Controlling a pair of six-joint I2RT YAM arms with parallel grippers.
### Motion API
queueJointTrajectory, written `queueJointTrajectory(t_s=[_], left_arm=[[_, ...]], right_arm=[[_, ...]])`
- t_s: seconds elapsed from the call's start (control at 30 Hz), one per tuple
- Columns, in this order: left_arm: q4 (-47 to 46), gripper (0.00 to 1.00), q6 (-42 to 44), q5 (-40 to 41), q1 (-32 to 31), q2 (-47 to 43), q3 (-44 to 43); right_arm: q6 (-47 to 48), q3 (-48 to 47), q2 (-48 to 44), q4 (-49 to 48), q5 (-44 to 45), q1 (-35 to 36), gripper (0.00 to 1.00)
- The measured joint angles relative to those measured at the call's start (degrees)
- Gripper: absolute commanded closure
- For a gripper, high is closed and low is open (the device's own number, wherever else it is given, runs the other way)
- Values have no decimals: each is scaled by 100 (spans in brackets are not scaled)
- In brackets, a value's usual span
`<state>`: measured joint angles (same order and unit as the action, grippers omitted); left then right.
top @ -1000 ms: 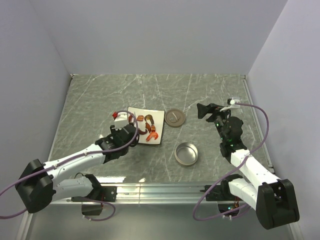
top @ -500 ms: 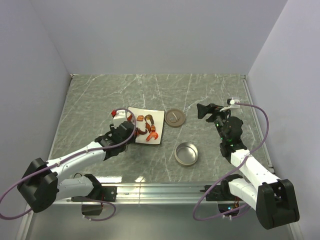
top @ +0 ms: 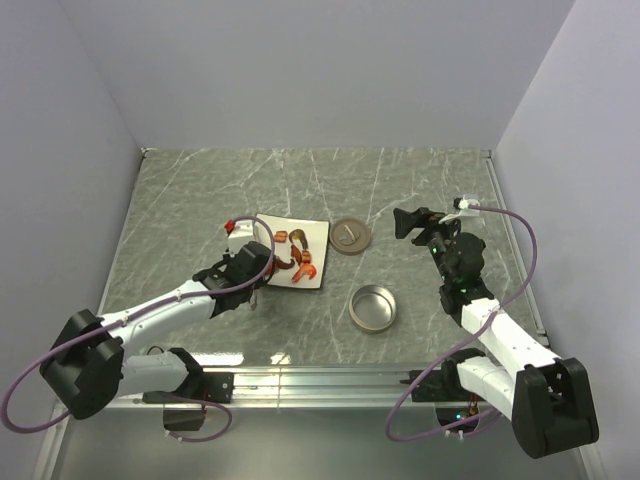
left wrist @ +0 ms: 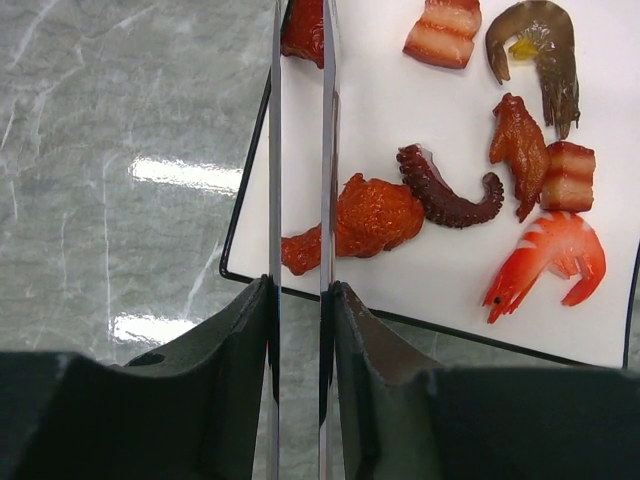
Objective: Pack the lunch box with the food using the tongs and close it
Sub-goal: Pick up the food using the clamp
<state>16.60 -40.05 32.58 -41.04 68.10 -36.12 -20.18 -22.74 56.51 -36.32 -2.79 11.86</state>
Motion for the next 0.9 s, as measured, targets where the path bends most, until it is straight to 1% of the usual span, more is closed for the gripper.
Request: queueJointTrajectory(t_s=[0.2,0.43,0.53,0.67,0.9], left_arm=[[111,75,-9,48,-2,-186,0],[157,76,46,-87,-2,-966,0],[83,77,105,-225,-37,-1167,0],[-15,78,223,-450,-181,-1156,2],[-367,79,501,-949,-732,-933,4]], right_arm=[[0,0,33,9,2,0,5],[0,0,74,33,2,0,5],[0,0,74,46,4,0,5],[0,0,74,52,4,0,5],[-2,0,72,92,24,0,5]])
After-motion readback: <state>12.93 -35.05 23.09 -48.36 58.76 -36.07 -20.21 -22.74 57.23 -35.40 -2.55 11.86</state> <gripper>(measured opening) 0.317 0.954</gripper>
